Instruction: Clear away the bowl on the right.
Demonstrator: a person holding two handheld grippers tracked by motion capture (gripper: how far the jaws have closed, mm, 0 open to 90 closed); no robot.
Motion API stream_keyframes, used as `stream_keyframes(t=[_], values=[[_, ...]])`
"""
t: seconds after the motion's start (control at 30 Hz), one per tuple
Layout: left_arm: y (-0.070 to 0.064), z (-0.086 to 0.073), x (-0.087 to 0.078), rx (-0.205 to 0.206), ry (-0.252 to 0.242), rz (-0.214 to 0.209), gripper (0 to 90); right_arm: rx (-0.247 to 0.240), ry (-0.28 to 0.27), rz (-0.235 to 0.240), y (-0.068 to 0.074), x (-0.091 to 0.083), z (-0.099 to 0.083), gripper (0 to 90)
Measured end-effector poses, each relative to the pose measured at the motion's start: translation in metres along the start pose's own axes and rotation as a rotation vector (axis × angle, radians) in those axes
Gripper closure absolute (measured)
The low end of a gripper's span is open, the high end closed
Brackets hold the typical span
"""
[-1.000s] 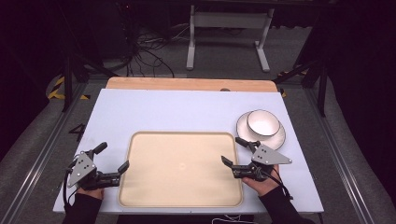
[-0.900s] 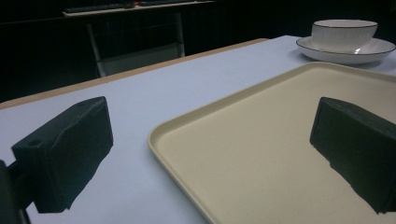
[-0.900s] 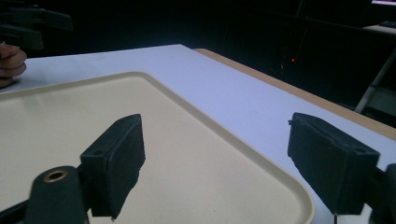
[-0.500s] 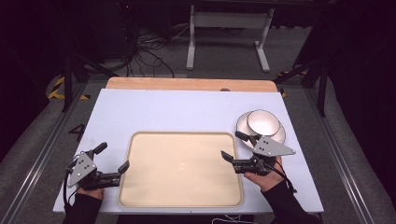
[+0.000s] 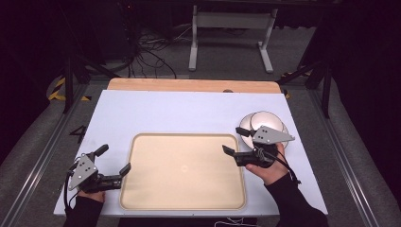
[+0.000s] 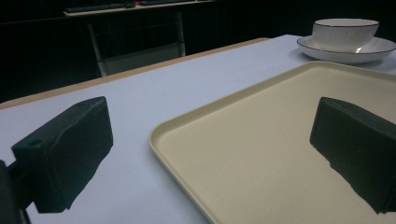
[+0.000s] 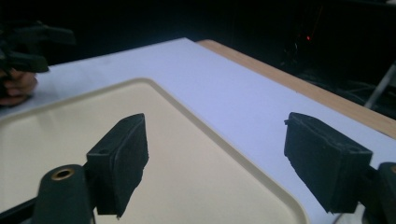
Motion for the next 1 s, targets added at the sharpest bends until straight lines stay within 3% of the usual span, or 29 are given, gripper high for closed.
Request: stream_keyframes(t=[0.1, 0.33, 0.37, 0.6, 1.0], values=[[0.000, 0.000, 0.000, -0.001, 0.000, 0.000, 0.2, 0.009, 0.031, -0.002, -0.008, 0.005, 0.002, 22.3], [0.000, 0.000, 0.000, 0.001, 0.003, 0.001, 0.2, 0.034, 0.044, -0.032, -0.023, 0.008, 0.006, 20.3], [0.000, 0.000, 0.000, 0.001, 0.003, 0.002, 0.2, 0.040, 0.075, -0.057, -0.028, 0.009, 0.006, 19.6], [0.000, 0.000, 0.000, 0.001, 0.003, 0.002, 0.2, 0.083, 0.122, -0.137, -0.047, 0.007, 0.010, 17.9], [0.000, 0.000, 0.000, 0.000, 0.010, 0.004, 0.1, 0.130, 0.166, -0.211, -0.083, 0.001, 0.007, 18.4]])
Point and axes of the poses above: each handheld gripper's, and its own axes: x roughly forward along the jaws, z roughly out of its top, y roughly to its left, the point moved 4 cm from there along x, roughly forward along the jaws, and after that the axes turned 13 degrees about -z, right-handed, at the moved point
